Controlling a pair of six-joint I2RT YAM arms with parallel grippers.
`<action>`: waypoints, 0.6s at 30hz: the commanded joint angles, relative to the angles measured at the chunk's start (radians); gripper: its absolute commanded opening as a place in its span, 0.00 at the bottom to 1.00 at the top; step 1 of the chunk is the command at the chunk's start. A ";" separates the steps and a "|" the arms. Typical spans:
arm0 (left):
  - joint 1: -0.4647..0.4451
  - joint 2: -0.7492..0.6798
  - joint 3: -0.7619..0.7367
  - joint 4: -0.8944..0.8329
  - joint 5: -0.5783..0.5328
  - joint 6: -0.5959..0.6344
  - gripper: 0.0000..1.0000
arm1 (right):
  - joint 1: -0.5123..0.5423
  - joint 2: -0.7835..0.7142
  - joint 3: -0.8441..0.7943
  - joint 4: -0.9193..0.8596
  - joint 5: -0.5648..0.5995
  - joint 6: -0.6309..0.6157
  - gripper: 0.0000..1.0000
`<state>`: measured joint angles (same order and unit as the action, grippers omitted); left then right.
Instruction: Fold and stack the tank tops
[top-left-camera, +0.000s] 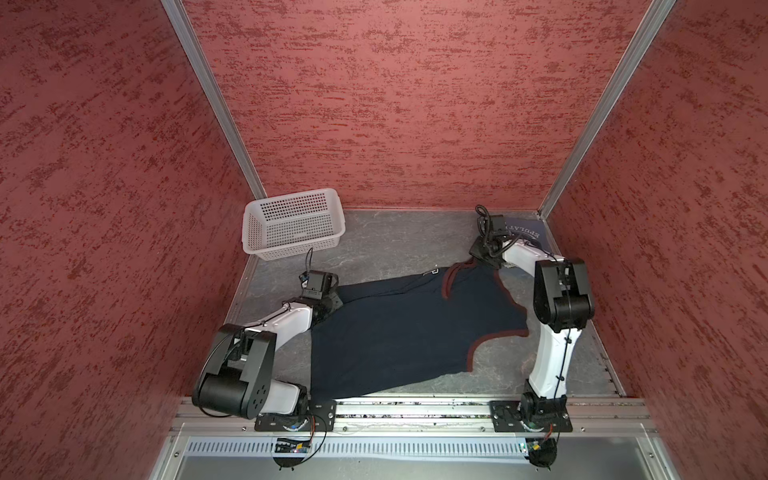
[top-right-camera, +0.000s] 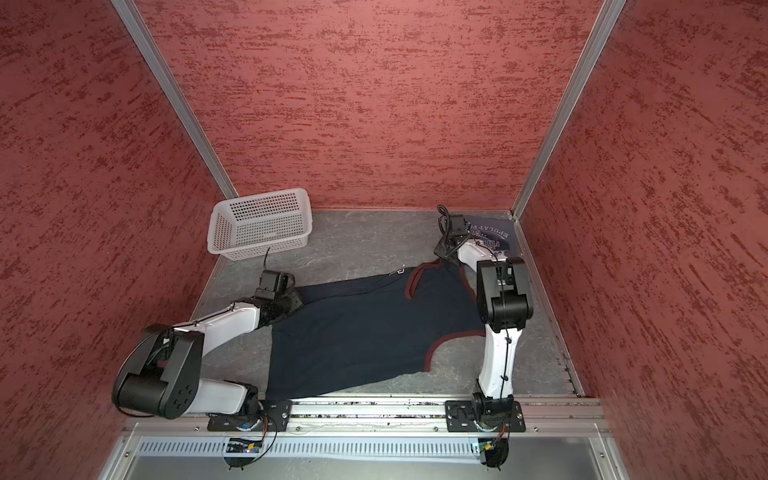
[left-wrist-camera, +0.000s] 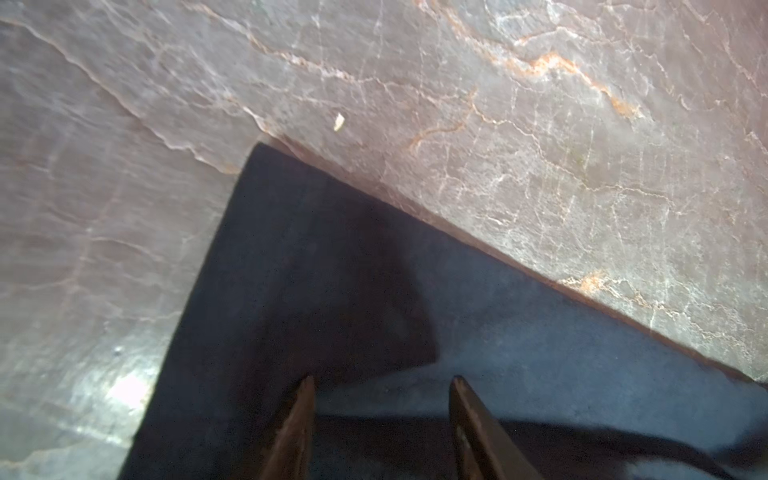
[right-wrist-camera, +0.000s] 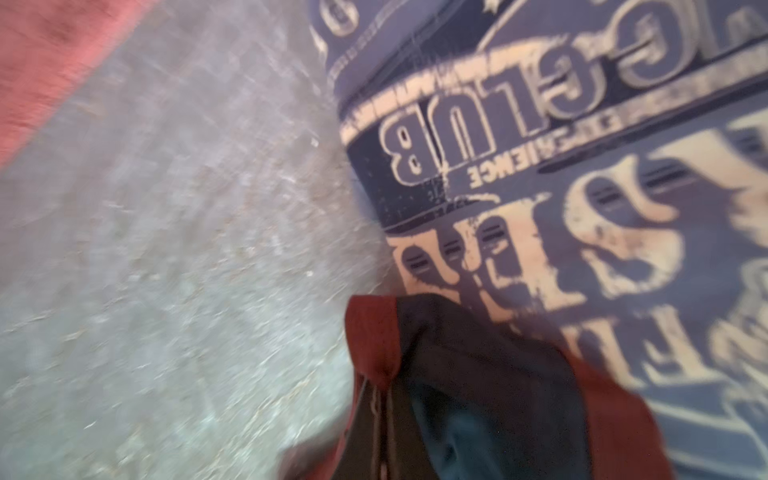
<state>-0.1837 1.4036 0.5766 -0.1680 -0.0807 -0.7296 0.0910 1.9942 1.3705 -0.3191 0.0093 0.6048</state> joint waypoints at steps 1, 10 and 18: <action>0.024 -0.015 -0.029 -0.044 -0.012 -0.017 0.53 | 0.005 -0.099 -0.076 0.150 -0.044 0.015 0.00; 0.047 -0.029 -0.046 -0.036 0.015 -0.020 0.53 | -0.071 -0.264 -0.322 0.360 -0.142 0.056 0.00; 0.050 -0.025 -0.046 -0.037 0.022 -0.019 0.53 | -0.175 -0.360 -0.641 0.773 -0.353 0.188 0.00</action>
<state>-0.1440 1.3766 0.5526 -0.1635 -0.0605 -0.7444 -0.0540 1.6756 0.7910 0.2390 -0.2405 0.7139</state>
